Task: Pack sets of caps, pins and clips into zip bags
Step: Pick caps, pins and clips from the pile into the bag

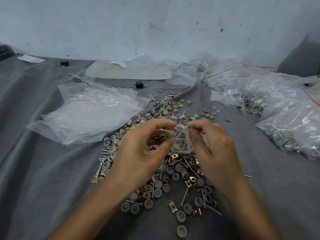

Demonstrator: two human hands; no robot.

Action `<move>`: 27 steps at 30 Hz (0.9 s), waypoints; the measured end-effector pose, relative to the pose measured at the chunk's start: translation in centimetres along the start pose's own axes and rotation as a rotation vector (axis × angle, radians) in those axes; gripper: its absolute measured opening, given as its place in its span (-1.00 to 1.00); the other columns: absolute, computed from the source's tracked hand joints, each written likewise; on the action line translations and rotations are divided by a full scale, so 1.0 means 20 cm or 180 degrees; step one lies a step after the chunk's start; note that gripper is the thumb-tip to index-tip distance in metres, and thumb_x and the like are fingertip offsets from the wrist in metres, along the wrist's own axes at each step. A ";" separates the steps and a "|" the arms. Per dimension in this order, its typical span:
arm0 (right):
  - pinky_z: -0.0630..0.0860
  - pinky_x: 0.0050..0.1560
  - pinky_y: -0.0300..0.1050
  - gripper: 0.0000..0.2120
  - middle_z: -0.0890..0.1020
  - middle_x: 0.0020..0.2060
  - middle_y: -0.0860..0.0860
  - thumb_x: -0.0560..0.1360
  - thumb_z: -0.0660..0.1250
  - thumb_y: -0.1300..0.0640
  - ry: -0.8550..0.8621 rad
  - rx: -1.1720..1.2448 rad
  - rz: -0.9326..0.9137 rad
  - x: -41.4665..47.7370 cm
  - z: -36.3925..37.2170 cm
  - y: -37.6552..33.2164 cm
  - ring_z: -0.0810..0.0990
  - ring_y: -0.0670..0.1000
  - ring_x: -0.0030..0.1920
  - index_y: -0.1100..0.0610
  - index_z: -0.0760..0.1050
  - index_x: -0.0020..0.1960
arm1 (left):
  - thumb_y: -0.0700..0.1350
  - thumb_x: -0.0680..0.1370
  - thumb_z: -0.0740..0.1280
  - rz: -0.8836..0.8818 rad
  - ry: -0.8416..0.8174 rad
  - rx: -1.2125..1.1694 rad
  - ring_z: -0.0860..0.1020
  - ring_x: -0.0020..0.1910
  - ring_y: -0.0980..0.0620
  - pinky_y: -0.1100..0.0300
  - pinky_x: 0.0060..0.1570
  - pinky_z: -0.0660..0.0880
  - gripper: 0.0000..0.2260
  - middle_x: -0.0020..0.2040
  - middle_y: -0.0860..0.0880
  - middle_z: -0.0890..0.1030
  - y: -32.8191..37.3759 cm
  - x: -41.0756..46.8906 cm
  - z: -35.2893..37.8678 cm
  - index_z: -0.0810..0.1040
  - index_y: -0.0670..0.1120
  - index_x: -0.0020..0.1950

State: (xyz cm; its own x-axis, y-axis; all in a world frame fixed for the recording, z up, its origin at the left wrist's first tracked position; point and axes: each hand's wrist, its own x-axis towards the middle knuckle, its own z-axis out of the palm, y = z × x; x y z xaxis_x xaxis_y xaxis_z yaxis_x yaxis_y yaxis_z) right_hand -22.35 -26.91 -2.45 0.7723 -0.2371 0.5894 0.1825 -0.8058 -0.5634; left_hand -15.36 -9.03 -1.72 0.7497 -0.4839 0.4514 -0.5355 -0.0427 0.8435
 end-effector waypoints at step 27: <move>0.52 0.09 0.10 -0.86 0.59 -0.02 -0.25 0.67 0.20 -0.02 -0.0168 0.0102 -0.0022 -0.01 0.03 -0.01 0.55 -0.12 0.09 -0.10 0.52 0.14 | 0.17 0.43 0.48 0.0281 0.0111 0.0521 0.67 -0.04 0.10 0.19 -0.10 0.65 -0.72 -0.05 0.18 0.64 0.00 -0.02 0.03 0.61 0.15 0.10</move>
State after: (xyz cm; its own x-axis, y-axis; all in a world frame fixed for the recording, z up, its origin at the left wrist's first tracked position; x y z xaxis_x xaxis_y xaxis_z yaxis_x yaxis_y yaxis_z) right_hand -22.31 -26.34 -2.75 0.8019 -0.2019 0.5623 0.2066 -0.7894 -0.5781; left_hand -15.94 -9.36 -2.02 0.7086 -0.4616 0.5338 -0.6537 -0.1444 0.7429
